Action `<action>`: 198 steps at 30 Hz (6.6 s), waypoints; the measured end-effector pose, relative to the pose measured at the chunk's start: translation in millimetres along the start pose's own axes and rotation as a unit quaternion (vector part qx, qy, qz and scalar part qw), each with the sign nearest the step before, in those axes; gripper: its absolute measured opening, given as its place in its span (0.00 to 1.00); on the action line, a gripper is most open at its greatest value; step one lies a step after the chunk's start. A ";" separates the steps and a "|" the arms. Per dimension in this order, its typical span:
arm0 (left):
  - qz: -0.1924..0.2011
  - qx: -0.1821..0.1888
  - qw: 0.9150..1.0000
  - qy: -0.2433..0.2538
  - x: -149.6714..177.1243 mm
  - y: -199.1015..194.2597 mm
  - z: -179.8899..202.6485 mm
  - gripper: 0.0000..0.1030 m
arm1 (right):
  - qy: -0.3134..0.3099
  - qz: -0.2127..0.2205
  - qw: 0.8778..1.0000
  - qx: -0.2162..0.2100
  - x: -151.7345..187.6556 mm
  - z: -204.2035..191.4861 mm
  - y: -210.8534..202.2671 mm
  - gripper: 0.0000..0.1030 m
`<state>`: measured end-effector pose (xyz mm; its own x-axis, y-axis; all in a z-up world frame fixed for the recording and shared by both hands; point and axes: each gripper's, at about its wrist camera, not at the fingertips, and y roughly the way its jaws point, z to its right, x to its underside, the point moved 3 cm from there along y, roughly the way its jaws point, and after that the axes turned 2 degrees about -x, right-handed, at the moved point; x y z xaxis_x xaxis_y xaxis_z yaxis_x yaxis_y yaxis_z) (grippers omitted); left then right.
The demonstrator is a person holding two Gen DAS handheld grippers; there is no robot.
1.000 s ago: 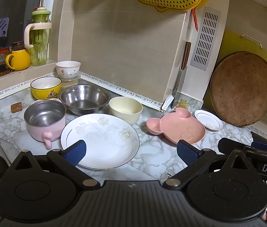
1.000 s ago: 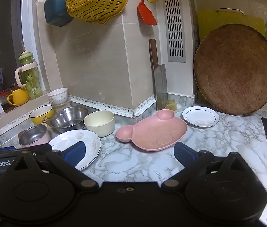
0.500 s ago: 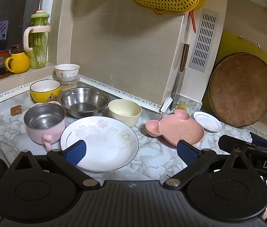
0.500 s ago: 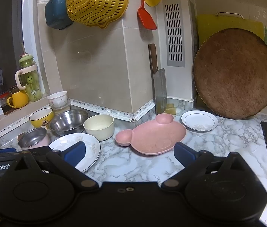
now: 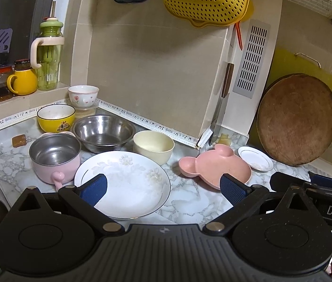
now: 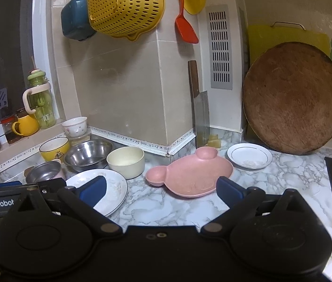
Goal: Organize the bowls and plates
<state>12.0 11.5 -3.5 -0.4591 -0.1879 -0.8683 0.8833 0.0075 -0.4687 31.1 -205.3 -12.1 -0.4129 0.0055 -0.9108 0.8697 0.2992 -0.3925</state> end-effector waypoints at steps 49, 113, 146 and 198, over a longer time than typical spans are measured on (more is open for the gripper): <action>-0.165 -0.174 0.964 -0.112 15.5 139.0 -120.0 0.93 | -0.060 -0.221 0.964 -0.134 16.8 -32.9 228.5 0.70; -0.210 -0.130 0.962 -0.119 67.2 65.3 -120.5 0.11 | 0.031 -0.304 0.932 -0.192 62.4 -15.7 165.9 0.09; -0.216 -0.125 0.964 -0.089 76.7 52.7 -124.0 0.11 | -0.006 -0.278 0.949 -0.150 62.1 -18.7 134.5 0.23; -0.092 0.019 0.993 0.070 -38.0 116.0 64.7 0.77 | -0.033 -0.067 0.997 -0.023 -38.4 92.7 104.2 1.00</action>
<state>138.0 -44.1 -14.3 -0.6192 -0.0435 -0.7840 0.7851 -0.0511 -0.6173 162.7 -262.8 -29.9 -0.5055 -0.0992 -0.8571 0.7939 0.3356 -0.5070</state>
